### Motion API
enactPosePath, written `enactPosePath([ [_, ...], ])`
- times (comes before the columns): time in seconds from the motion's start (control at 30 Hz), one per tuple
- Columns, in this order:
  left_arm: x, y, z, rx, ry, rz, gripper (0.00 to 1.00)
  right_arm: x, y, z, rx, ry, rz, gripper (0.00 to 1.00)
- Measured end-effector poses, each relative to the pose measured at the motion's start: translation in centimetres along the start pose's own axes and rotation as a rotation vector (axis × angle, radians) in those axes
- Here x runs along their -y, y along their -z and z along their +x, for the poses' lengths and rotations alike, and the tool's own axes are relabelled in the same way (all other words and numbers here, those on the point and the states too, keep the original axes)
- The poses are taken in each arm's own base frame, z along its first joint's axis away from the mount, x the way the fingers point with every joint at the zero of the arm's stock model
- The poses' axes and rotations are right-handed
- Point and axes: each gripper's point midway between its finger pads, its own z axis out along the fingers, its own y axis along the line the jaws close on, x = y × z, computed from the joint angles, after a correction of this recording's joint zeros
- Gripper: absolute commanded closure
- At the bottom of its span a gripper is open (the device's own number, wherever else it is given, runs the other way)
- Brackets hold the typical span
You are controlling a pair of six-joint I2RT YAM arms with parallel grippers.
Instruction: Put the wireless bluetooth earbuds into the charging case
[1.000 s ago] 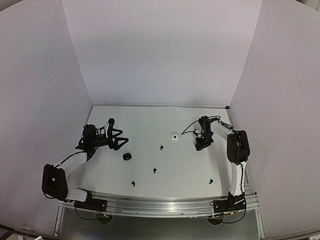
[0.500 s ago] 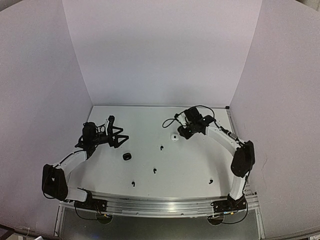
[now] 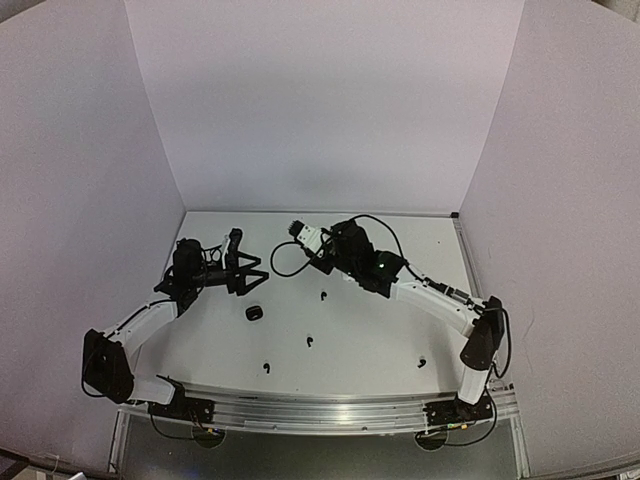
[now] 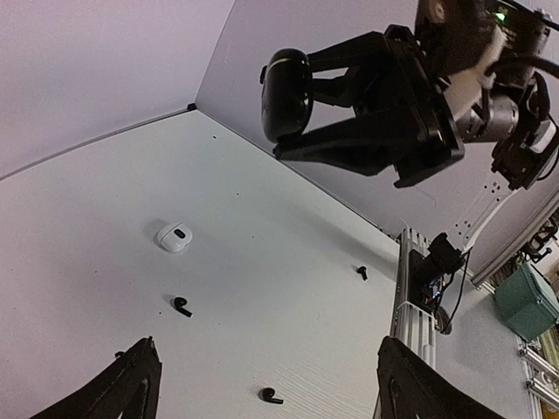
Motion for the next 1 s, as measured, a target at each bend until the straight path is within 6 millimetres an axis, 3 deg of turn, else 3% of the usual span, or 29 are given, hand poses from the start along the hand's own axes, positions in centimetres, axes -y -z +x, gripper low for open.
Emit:
enactPosePath([
  [0.27, -0.4, 0.0, -1.5, 0.045, 0.015, -0.038, 0.34, -4.1, -1.1, -2.1, 0.035, 0.077, -0.025, 1.00],
  [0.63, 0.9, -1.0, -2.1, 0.056, -0.003, -0.025, 0.39, -4.6, -1.3, -3.4, 0.049, 0.073, 0.004, 1.00],
  [1.0, 0.6, -1.0, -3.2, 0.098, -0.026, -0.051, 0.46, -5.8, -1.2, -3.8, 0.055, 0.064, -0.016, 1.00],
])
